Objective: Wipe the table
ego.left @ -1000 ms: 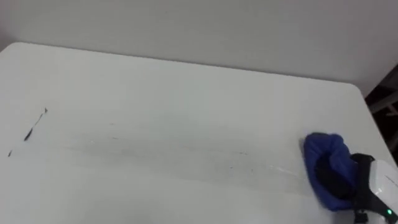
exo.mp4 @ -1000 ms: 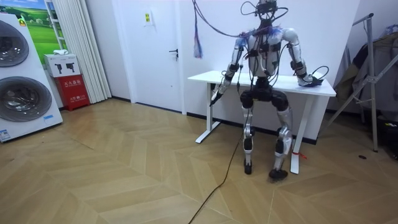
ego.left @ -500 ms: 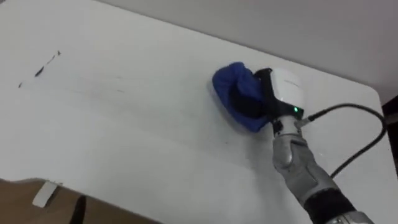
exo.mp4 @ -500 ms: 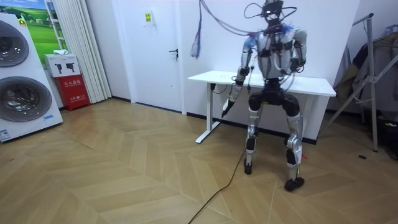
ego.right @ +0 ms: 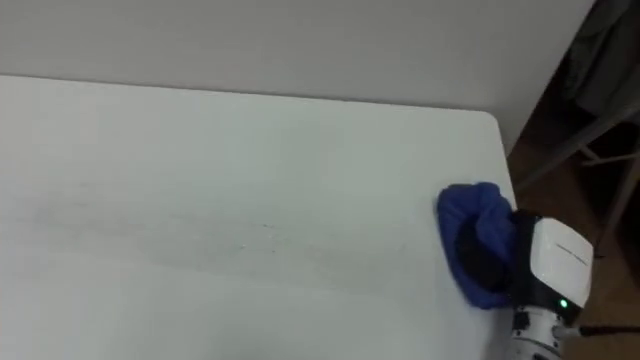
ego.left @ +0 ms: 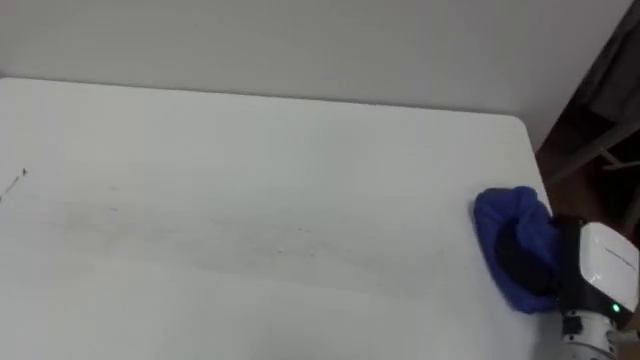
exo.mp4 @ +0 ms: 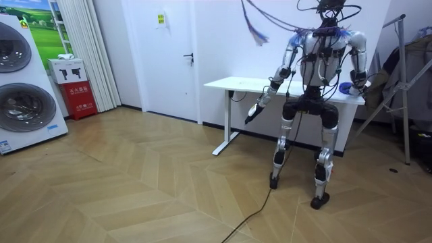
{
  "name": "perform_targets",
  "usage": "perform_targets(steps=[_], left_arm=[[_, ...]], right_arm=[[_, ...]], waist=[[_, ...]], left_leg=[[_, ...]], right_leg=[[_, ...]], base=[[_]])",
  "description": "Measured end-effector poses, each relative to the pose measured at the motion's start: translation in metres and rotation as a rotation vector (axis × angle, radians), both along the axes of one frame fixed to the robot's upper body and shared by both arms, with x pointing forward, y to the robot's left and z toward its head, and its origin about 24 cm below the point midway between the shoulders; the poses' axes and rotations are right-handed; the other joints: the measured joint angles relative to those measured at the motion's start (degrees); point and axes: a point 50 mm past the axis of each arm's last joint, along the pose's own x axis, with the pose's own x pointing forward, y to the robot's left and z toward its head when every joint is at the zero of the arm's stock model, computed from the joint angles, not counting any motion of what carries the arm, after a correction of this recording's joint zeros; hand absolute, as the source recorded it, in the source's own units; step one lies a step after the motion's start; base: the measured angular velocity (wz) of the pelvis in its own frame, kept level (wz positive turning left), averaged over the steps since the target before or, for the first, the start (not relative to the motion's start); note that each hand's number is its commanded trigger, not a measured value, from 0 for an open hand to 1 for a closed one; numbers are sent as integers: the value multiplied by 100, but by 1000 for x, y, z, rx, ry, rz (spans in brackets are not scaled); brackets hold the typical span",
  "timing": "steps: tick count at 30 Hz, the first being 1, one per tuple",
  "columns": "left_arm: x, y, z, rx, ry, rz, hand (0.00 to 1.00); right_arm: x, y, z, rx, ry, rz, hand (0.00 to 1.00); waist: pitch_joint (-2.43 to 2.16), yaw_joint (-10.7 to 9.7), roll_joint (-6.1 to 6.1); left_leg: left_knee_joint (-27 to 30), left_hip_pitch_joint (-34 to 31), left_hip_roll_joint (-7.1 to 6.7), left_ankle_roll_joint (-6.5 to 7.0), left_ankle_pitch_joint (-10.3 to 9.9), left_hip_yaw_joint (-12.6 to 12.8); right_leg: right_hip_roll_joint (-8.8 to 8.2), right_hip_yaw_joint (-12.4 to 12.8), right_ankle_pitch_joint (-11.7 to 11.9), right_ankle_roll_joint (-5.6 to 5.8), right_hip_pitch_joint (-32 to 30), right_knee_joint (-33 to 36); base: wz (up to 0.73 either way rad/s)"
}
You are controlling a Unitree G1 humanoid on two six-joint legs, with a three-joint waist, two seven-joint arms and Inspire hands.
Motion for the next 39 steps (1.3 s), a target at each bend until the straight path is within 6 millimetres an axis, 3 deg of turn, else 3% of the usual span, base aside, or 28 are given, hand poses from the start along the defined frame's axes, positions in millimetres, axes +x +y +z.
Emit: perform_targets(steps=[3, 4, 5, 7, 9, 10, 11, 14, 15, 17, 19, 21, 26, 27, 28, 39], left_arm=[[49, -13, -1, -13, -109, -68, 0], [54, -16, -1, -15, -118, -77, 0], [66, -22, -2, -23, -140, -110, 0], [75, -28, -2, -40, -161, -137, 0], [75, -35, -4, -66, -148, -158, 0], [75, -36, -5, -71, -144, -164, 0], [74, -36, -5, -75, -137, -160, 0], [62, -29, -5, -80, -93, -151, 0], [59, -29, -6, -85, -83, -149, 0], [58, -31, -7, -92, -81, -148, 0], [60, -31, -6, -91, -88, -148, 0], [63, -30, -6, -89, -98, -146, 0], [66, -31, -5, -91, -114, -141, 0], [65, -31, -6, -94, -113, -136, 0], [65, -31, -6, -96, -115, -132, 0], [68, -32, -5, -105, -137, -112, 0]], right_arm=[[24, 25, 6, 0, -4, 59, 100], [32, 32, 8, -4, -2, 93, 100], [48, 53, 14, 5, -2, 170, 100], [73, 88, 29, -1, -22, 323, 100], [92, 137, 44, -2, -58, 508, 100], [96, 147, 48, -6, -67, 543, 100], [101, 161, 55, -17, -79, 604, 100], [99, 173, 53, -54, -48, 691, 100], [99, 172, 53, -60, -48, 689, 100], [100, 170, 56, -62, -71, 695, 100], [99, 171, 55, -61, -68, 707, 100], [96, 170, 52, -58, -48, 710, 100], [93, 171, 46, -53, -10, 724, 100], [92, 171, 45, -52, -1, 723, 44], [92, 171, 44, -51, 5, 722, 0], [87, 167, 39, -24, 37, 708, 0]], waist=[[11, 122, -89], [17, 182, -101], [11, 344, -127], [22, 487, -147], [35, 686, -150], [54, 738, -155], [129, 851, -158], [162, 961, -184], [208, 958, -189], [241, 941, -165], [213, 943, -152], [157, 950, -165], [129, 941, -197], [129, 934, -198], [128, 937, -198], [127, 907, -200]], left_leg=[[-63, -168, -2, 19, 94, -92], [-118, -193, -3, 20, 124, -93], [-206, -191, -4, 16, 144, -106], [-314, -158, -3, 5, 159, -156], [-367, -137, -2, -6, 173, -217], [-378, -114, -2, -5, 178, -231], [-420, -96, -8, -4, 179, -262], [-444, -168, -54, 9, 173, -517], [-450, -216, -69, 13, 175, -608], [-458, -297, -87, 24, 204, -631], [-481, -285, -96, 13, 213, -622], [-544, -241, -96, 8, 237, -612], [-578, -130, -94, 10, 237, -563], [-596, -86, -92, 10, 237, -542], [-615, -55, -92, 10, 237, -524], [-668, 31, -88, 9, 237, -436]], right_leg=[[56, 21, 146, -83, -251, 22], [64, 22, 178, -99, -303, 27], [92, 20, 236, -137, -397, 26], [137, -7, 286, -180, -487, 14], [139, -218, 284, -176, -480, 6], [135, -310, 284, -176, -479, 5], [124, -457, 285, -177, -449, -7], [109, -811, 313, -135, -354, -106], [100, -896, 314, -134, -362, -99], [92, -933, 314, -133, -392, -152], [93, -928, 301, -114, -382, -196], [94, -927, 300, -112, -376, -193], [93, -901, 300, -113, -272, -189], [93, -897, 300, -113, -271, -189], [93, -896, 300, -113, -267, -189], [92, -781, 300, -112, -214, -192]], base=[[-19], [-55], [-67], [-43], [9], [12], [17], [47], [37], [9], [-2], [0], [-5], [-5], [-9], [-3]])
